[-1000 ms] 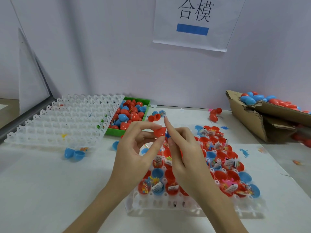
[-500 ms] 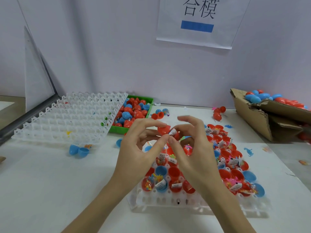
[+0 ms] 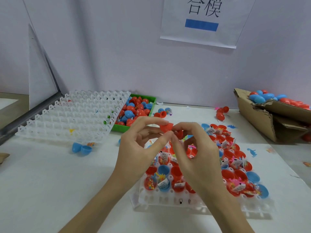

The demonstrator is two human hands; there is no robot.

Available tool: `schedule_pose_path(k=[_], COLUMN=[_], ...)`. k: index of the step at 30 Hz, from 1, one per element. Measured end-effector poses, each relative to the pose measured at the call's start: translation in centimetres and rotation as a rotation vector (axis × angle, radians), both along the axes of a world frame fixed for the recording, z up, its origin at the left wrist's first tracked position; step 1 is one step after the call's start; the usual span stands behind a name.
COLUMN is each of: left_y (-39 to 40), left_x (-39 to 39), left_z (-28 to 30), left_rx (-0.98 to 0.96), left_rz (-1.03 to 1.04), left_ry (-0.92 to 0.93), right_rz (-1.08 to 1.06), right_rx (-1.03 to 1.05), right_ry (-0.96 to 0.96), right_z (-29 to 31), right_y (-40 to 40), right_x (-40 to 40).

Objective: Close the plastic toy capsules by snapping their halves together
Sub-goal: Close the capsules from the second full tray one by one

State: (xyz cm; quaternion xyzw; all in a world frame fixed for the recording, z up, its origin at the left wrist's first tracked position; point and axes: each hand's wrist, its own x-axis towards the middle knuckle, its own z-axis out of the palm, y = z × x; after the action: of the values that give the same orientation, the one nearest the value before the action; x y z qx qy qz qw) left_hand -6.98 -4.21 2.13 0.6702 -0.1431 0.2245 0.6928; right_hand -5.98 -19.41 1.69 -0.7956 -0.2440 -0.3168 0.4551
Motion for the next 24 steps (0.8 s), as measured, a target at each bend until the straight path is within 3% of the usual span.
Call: schedule_pose_path(k=[6,12,20,24], left_y=[0.52,0.24,0.57,0.55], left_x=[0.66,0.60,0.59,0.38], left_z=[-0.55,-0.67,-0.47,-0.17], left_rx=[-0.111,0.003,-0.046,-0.007], left_rz=[-0.020,0.036,0.021,-0.056], left_ry=[0.178,0.144,0.183,0.143], right_rz=[-0.007,-0.009,0.034,0.008], right_rx=[-0.032,-0.039,-0.019,0.086], right_ry=[0.011,0.044,0.093,0.142], right_z=[0.08,0.05,-0.22,0.21], right_y=[0.22,0.17,0.46,0.19], right_x=[-0.19,0.08,-0.30,-0.29])
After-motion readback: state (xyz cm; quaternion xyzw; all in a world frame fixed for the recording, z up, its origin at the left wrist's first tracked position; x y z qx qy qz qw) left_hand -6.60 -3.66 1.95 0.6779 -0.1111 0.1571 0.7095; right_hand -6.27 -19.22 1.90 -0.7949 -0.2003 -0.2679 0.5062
